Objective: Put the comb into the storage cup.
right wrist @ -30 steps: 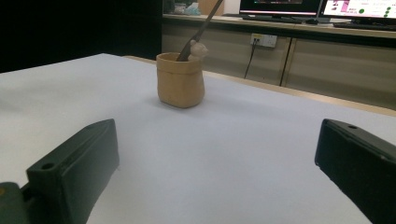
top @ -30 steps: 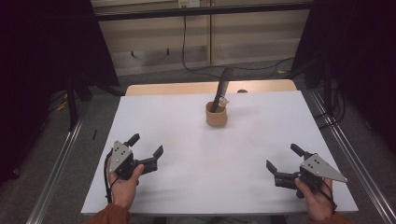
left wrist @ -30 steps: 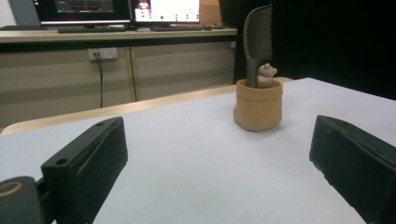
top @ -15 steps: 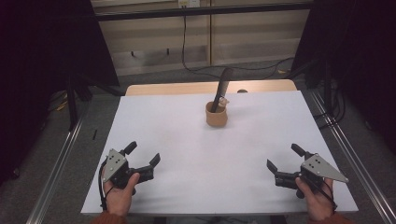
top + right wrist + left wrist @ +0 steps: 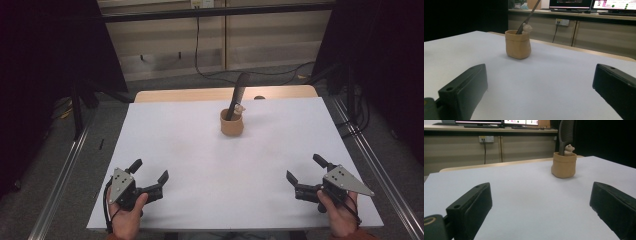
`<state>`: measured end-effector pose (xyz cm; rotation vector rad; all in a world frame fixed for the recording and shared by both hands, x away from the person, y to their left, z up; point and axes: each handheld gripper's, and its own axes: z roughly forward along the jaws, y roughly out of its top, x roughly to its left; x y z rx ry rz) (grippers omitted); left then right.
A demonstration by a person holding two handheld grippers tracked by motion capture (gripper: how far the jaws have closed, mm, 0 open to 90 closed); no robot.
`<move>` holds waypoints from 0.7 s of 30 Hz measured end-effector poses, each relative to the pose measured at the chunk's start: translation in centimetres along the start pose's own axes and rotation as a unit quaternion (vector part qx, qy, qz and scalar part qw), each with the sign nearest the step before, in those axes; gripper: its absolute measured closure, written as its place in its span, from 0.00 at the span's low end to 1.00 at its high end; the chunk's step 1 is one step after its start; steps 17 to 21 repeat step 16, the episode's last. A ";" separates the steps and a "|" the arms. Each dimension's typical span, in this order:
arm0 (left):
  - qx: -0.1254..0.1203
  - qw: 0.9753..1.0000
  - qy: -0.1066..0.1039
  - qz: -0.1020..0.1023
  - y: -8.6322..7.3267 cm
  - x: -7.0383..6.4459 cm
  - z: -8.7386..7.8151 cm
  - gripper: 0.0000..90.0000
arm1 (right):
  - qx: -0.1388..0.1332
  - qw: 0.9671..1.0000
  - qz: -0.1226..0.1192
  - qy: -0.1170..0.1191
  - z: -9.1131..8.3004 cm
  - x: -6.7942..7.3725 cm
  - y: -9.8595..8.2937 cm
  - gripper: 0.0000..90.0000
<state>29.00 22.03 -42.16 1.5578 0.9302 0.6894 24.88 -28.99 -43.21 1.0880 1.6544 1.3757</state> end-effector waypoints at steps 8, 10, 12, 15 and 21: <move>-0.014 1.000 0.011 -0.005 0.2 0.9 -0.2 0.04 | 0.002 1.000 -0.005 0.003 0.1 0.0 -0.1 0.00; -0.011 1.000 0.004 -0.018 0.1 1.1 -0.2 0.04 | 0.000 1.000 -0.007 0.005 0.2 0.0 -0.1 0.00; -0.007 1.000 0.000 -0.016 0.0 1.0 -0.1 0.04 | 0.001 1.000 -0.008 0.005 0.2 0.0 -0.1 0.00; -0.012 1.000 -0.001 -0.009 0.2 0.9 -0.1 0.04 | 0.000 1.000 -0.007 0.006 0.2 0.0 -0.1 0.00; -0.013 1.000 -0.001 -0.008 0.2 0.9 -0.1 0.04 | 0.000 1.000 -0.007 0.006 0.2 0.0 -0.1 0.00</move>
